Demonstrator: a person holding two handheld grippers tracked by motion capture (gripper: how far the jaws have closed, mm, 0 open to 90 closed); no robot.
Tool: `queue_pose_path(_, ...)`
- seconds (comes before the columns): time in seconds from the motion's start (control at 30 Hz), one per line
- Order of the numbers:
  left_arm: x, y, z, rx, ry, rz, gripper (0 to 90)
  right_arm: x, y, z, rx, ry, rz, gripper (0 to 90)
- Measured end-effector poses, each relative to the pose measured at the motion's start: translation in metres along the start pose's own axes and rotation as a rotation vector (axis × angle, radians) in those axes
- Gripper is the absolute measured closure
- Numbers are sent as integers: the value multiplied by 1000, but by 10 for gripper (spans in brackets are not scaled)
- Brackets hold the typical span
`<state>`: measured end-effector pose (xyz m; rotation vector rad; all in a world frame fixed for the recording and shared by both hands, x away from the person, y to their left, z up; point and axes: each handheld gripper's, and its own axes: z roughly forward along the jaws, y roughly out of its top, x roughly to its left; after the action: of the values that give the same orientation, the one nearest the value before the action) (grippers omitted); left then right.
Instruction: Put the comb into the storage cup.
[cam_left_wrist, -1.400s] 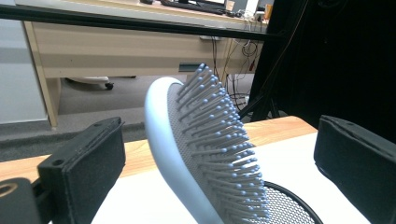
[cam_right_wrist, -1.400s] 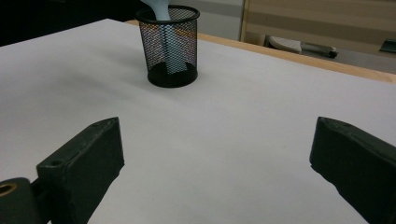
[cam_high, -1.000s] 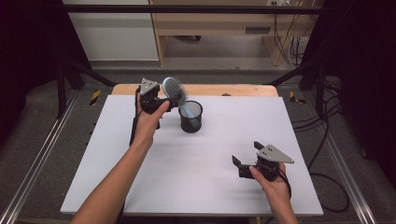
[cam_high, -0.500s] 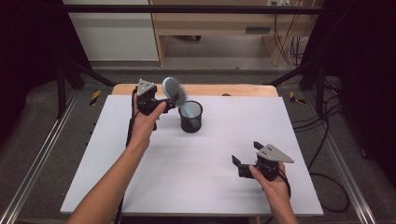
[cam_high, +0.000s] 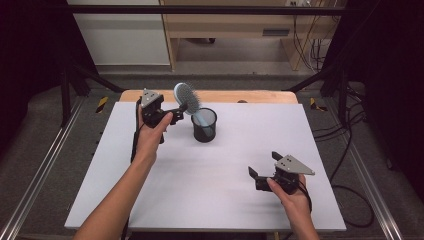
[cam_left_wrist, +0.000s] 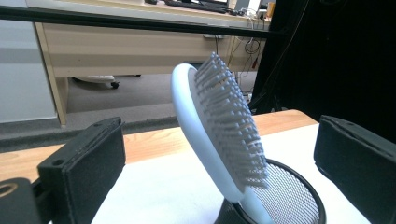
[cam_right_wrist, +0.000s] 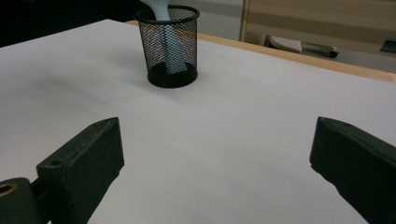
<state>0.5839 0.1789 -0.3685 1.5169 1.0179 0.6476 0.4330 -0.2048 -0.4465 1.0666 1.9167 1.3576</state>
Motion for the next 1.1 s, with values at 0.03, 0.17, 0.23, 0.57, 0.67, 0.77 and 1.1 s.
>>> queue_pose_path(0.03,0,-1,-3,1,0,4,23,1,0,0,2,-1,-4,33)
queue_pose_path(0.17,2,-5,-15,-5,8,22,23,5,2,1,5,-2,-14,32)
queue_pose_path(0.23,4,-6,-20,-2,7,24,23,6,2,1,6,-3,-14,31)
queue_pose_path(0.57,11,-10,-34,6,13,42,23,7,1,2,12,-1,-13,31)
queue_pose_path(0.67,11,-11,-37,8,13,43,24,7,1,2,11,-1,-12,31)
queue_pose_path(0.77,10,-14,-38,15,8,49,24,6,1,2,10,-2,-13,31)
queue_pose_path(1.1,11,-23,-44,25,3,54,23,7,1,2,13,-2,-10,31)
